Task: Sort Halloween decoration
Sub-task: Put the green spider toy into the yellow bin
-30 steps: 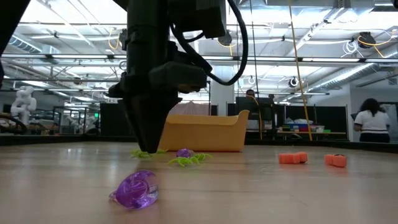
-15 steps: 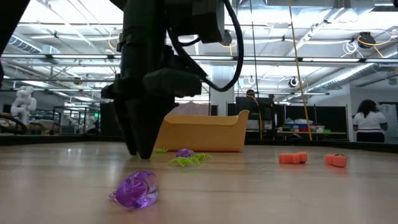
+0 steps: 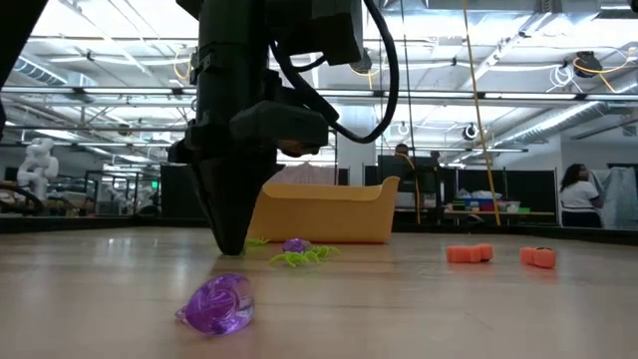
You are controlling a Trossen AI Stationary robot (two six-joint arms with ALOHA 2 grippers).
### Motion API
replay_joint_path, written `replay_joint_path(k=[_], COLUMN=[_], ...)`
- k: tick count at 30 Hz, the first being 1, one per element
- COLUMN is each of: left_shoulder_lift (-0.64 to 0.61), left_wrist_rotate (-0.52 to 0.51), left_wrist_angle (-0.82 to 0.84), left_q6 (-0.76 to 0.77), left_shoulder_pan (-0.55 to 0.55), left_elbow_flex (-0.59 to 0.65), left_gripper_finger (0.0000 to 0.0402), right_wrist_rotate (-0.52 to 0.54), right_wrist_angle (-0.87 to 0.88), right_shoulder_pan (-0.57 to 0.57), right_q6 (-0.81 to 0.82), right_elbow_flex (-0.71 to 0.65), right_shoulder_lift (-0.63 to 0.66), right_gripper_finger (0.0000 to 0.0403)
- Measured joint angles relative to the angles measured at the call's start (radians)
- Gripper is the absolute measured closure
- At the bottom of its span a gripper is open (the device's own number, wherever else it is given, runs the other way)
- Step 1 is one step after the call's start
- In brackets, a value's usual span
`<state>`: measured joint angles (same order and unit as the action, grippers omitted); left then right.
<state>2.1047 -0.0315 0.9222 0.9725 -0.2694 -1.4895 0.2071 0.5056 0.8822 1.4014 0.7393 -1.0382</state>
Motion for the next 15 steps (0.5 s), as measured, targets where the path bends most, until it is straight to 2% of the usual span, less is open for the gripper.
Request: replay_joint_path(k=[2, 8, 15], left_shoulder_lift=[0.000, -0.014, -0.099], left_wrist_rotate=[0.000, 0.004, 0.012], left_wrist_angle=[-0.002, 0.009, 0.009], left_q6=[-0.010, -0.011, -0.035], left_shoulder_pan=[0.000, 0.000, -0.005], left_elbow_flex=[0.000, -0.005, -0.006], left_gripper_finger=[0.0394, 0.0400, 0.0401], right_wrist_rotate=[0.000, 0.000, 0.000], right_wrist_angle=[-0.001, -0.001, -0.001], right_shoulder_pan=[0.000, 0.000, 0.000], right_q6=[0.000, 0.000, 0.001], right_elbow_flex=[0.000, 0.000, 0.000], right_shoulder_lift=[0.000, 0.000, 0.000], right_gripper_finger=[0.0285, 0.0285, 0.0285])
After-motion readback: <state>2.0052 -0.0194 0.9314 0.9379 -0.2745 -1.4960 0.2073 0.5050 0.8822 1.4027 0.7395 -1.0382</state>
